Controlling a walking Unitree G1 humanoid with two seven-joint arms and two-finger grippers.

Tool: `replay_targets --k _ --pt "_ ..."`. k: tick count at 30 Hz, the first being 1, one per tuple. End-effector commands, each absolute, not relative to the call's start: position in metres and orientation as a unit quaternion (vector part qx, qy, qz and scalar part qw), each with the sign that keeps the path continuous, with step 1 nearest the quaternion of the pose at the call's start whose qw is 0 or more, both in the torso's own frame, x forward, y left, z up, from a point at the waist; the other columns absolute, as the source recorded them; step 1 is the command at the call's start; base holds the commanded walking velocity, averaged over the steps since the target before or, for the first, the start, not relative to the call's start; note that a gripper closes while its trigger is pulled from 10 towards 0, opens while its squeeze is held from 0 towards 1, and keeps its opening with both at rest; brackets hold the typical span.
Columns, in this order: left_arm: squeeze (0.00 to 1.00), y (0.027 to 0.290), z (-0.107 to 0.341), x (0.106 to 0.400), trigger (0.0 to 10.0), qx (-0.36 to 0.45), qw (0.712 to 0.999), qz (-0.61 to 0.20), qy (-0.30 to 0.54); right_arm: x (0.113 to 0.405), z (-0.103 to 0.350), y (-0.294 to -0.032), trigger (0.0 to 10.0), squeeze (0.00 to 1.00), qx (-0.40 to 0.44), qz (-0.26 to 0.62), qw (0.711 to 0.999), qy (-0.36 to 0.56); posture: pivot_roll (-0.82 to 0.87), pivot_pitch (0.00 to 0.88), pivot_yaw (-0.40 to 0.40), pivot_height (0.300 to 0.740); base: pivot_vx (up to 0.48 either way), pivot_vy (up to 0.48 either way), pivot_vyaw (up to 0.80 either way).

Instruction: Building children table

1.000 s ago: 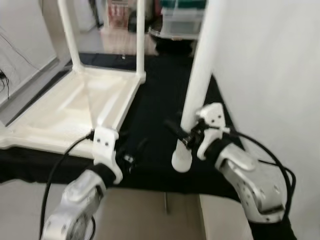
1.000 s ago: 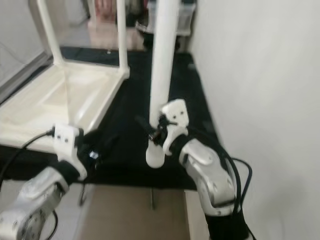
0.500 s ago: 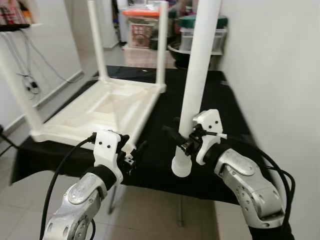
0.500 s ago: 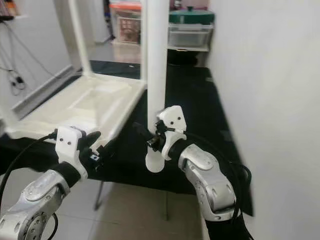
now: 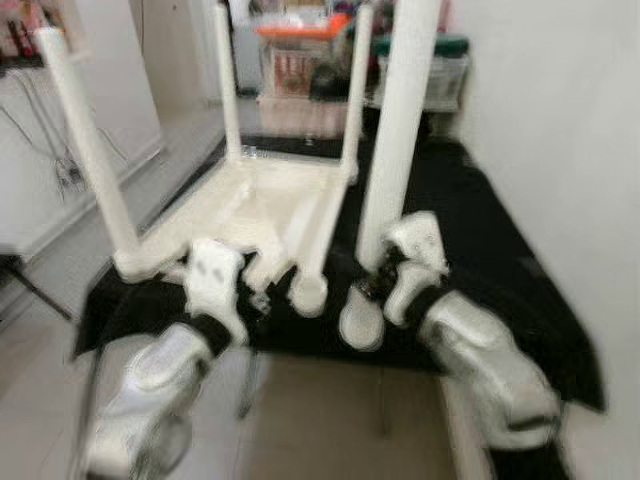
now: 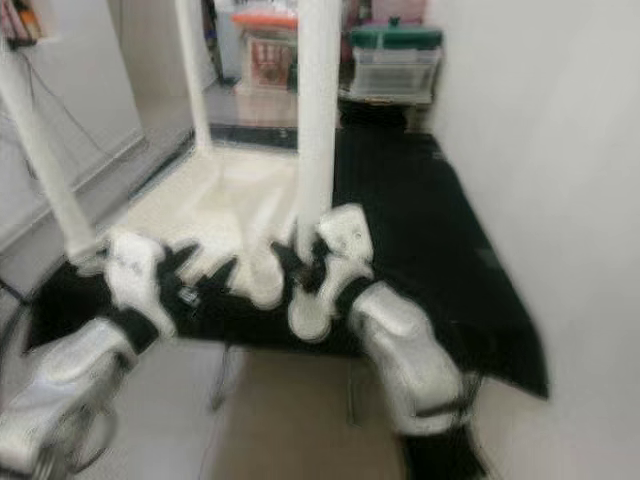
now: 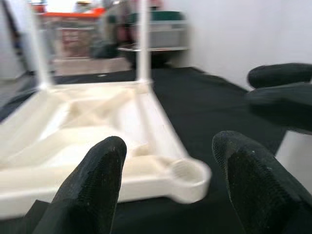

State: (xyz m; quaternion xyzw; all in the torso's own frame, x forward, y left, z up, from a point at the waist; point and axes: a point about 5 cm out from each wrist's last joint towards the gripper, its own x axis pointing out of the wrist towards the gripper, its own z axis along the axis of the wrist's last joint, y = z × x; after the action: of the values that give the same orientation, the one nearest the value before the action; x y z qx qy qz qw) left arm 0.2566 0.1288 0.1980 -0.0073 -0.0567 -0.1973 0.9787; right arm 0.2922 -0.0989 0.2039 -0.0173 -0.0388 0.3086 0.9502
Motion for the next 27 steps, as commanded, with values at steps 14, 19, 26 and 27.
replay_targets --k 14,19,26,27 --pt "0.0 0.1278 0.1962 0.2573 10.0 -0.005 0.978 -0.2 -0.057 0.2938 0.2055 -0.0999 10.0 0.0 -0.022 0.316 0.947 -0.045 0.02 0.036 -0.039 0.74 0.0 0.0 0.11" --pt "0.0 0.1267 0.1965 0.2567 10.0 -0.006 0.978 -0.201 -0.058 0.2967 0.2047 -0.0993 10.0 0.0 -0.018 0.301 0.953 -0.042 0.02 0.04 -0.04 0.74 0.0 0.0 0.16" --pt "0.0 0.1244 0.1995 0.2577 10.0 -0.005 0.976 -0.206 -0.064 0.2977 0.2073 -0.0999 10.0 0.0 -0.014 0.295 0.954 -0.048 0.02 0.039 -0.039 0.74 0.0 0.0 0.0" --pt "0.0 0.1237 0.2002 0.2579 10.0 -0.005 0.976 -0.208 -0.065 0.298 0.2077 -0.1003 10.0 0.0 -0.014 0.294 0.954 -0.05 0.02 0.038 -0.038 0.74 0.0 0.0 0.0"
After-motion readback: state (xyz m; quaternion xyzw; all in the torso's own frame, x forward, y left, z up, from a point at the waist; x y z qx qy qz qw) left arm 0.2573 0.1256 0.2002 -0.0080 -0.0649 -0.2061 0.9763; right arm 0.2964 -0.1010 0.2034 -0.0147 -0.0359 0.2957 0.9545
